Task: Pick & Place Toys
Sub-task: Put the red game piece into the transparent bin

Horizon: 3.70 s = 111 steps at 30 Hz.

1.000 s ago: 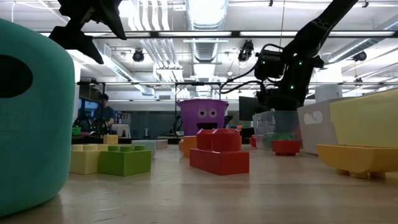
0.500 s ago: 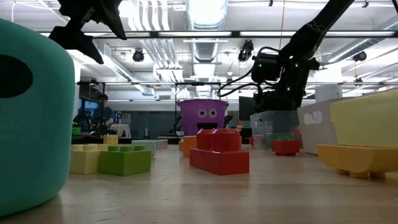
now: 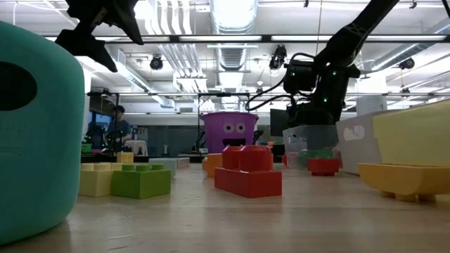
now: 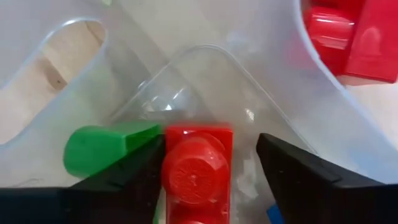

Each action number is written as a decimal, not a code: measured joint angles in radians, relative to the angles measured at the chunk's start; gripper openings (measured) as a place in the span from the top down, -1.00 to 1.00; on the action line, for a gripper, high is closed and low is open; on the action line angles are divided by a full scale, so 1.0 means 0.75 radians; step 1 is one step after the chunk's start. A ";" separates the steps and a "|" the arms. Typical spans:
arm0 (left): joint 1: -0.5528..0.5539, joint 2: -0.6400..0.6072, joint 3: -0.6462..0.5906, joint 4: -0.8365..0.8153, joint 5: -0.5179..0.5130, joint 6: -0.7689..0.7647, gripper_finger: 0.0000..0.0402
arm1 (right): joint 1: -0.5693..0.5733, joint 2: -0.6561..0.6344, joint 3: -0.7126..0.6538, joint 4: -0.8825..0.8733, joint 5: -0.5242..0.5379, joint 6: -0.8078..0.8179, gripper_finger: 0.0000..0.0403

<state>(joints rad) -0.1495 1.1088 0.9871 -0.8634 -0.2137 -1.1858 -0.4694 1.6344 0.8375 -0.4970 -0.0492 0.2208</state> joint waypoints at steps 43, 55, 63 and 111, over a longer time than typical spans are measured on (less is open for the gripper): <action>0.001 0.000 0.000 0.007 0.005 -0.002 -0.65 | -0.122 -0.302 0.424 -0.357 0.034 0.169 -0.21; 0.001 0.000 0.000 0.007 0.005 -0.164 -0.65 | -0.262 0.146 0.656 -0.523 -0.046 -0.183 -0.01; 0.001 0.000 0.000 0.007 0.005 -0.169 -0.65 | -0.286 0.282 0.665 -0.580 -0.055 -0.194 -0.01; 0.002 -0.001 0.000 0.007 0.090 -0.024 -0.65 | -0.285 0.443 0.707 -0.576 -0.146 -0.083 0.94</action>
<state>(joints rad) -0.1482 1.1084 0.9871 -0.8581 -0.1459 -1.2041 -0.6834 1.9670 1.3674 -0.9294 -0.1585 0.1583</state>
